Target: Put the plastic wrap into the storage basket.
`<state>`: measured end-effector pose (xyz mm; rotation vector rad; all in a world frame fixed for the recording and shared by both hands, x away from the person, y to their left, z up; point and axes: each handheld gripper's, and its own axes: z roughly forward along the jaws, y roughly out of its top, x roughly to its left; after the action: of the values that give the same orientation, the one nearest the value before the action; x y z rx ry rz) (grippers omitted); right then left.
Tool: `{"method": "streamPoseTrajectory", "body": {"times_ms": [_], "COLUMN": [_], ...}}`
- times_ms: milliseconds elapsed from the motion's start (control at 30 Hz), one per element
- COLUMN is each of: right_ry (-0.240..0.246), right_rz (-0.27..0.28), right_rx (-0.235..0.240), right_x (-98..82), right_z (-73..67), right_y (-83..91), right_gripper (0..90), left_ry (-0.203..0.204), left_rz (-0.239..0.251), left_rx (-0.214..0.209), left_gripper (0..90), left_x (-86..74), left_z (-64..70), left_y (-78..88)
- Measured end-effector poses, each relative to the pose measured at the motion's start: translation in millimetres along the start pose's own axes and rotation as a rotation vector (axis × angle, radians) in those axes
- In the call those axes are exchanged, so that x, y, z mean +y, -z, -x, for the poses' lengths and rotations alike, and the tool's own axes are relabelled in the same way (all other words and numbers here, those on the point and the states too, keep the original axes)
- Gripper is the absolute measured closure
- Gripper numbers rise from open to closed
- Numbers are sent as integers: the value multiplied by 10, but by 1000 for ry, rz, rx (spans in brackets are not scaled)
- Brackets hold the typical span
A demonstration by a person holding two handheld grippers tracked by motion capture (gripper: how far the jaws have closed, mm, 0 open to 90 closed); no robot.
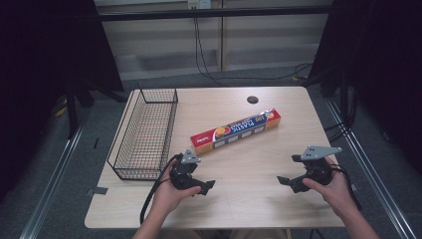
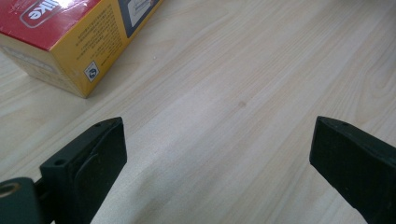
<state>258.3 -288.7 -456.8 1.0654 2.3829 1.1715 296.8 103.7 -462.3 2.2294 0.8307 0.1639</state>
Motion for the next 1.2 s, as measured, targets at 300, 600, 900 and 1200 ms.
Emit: {"method": "streamPoseTrajectory", "body": {"times_ms": [300,600,900,1200], "right_ry": [10,16,9,4], "right_rz": [-5,0,7,24], "right_rx": [22,31,30,33], "right_x": [25,24,22,26], "right_z": [-12,12,32,53], "right_y": [-7,-13,-8,18], "right_gripper": [31,33,37,39], "left_ry": [4,6,-5,-21], "left_rz": [-5,-2,-47,-47], "left_rx": [-6,-63,-38,-30], "left_gripper": [37,18,37,45], "left_x": [197,386,594,850], "left_z": [-34,-130,-215,-286], "left_y": [22,-87,-174,-271]}}
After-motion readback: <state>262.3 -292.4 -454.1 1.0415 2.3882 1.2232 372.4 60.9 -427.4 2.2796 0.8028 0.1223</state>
